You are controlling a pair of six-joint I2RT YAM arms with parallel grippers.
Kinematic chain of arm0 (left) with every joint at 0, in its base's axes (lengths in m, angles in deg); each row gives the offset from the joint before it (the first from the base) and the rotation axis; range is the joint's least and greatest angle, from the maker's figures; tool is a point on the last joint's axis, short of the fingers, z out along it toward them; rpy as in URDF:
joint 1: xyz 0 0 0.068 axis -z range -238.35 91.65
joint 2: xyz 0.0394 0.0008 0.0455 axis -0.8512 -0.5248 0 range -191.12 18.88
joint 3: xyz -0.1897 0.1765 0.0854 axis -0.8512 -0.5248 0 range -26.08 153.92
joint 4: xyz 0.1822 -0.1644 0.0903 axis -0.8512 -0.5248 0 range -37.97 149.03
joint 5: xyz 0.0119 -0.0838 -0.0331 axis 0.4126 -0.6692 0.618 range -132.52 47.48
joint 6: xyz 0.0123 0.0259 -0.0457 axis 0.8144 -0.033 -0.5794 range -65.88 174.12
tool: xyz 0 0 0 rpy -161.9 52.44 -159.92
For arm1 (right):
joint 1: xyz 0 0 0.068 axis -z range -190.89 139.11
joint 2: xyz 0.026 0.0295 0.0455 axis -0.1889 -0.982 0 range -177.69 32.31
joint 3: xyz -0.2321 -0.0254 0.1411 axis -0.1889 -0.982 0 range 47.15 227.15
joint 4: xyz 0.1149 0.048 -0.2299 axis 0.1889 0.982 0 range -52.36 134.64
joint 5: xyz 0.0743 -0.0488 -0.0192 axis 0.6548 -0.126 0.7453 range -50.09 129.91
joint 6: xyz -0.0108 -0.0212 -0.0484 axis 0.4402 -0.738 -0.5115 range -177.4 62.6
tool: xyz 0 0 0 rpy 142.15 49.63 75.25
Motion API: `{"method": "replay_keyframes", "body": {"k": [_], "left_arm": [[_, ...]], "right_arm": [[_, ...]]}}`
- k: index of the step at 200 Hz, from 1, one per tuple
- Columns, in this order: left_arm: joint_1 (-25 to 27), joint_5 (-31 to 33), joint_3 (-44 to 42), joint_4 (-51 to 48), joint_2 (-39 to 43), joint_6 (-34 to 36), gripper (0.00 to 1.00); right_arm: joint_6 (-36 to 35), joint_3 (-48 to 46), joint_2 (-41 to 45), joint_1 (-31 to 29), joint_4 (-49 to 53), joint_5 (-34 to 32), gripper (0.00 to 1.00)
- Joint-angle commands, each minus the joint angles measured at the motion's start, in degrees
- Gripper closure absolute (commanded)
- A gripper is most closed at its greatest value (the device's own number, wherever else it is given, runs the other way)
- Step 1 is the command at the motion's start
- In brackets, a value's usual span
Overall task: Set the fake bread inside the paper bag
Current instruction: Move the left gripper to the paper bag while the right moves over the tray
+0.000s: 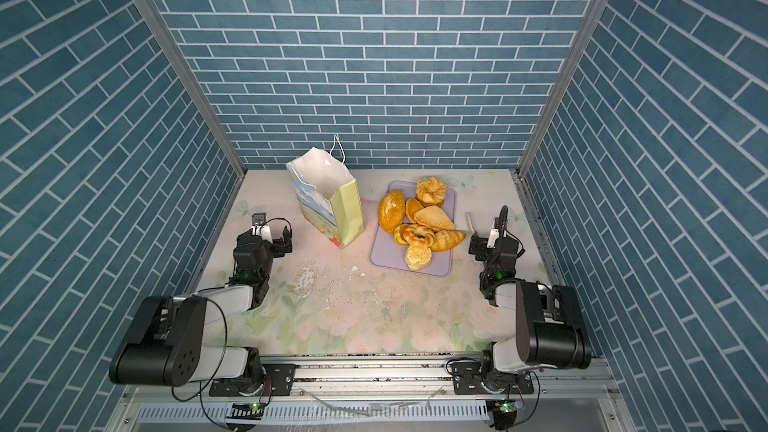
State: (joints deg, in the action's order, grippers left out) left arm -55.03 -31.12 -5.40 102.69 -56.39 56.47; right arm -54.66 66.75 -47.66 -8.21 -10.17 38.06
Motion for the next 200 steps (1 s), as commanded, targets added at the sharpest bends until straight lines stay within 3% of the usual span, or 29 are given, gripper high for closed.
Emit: {"method": "replay_keyframes", "body": {"k": [1, 35, 67, 98, 127, 145, 200], "left_arm": [[0.1, 3.2, 4.1, -16.8, 8.8, -4.1, 0.0], [0.1, -0.1, 12.8, -41.8, 22.3, -11.7, 0.0], [0.2, -7.0, 22.7, -54.2, 29.4, -16.3, 0.05], [2.5, -12.5, 37.1, -66.4, 25.6, -18.8, 0.08], [7.1, -13.2, 45.7, -70.2, 20.9, -20.2, 0.09], [8.9, -16.8, 50.1, -71.4, 16.5, -21.9, 0.1], [14.2, -13.0, 61.0, -73.0, 4.2, -26.9, 0.19]], "right_arm": [[1.1, 0.5, 8.3, -0.1, 7.0, -2.0, 0.05], [4.9, 9.0, 19.8, -0.2, 30.5, -1.2, 0.08], [8.8, 19.8, 22.0, -0.8, 48.2, 5.5, 0.11], [8.6, 30.1, 17.4, -5.2, 59.8, 8.6, 0.14], [7.1, 38.3, 11.2, -11.9, 66.7, 8.4, 0.15], [7.2, 41.6, 7.8, -15.3, 68.0, 9.6, 0.15], [8.7, 47.0, 1.2, -23.6, 69.7, 9.5, 0.17]]}}
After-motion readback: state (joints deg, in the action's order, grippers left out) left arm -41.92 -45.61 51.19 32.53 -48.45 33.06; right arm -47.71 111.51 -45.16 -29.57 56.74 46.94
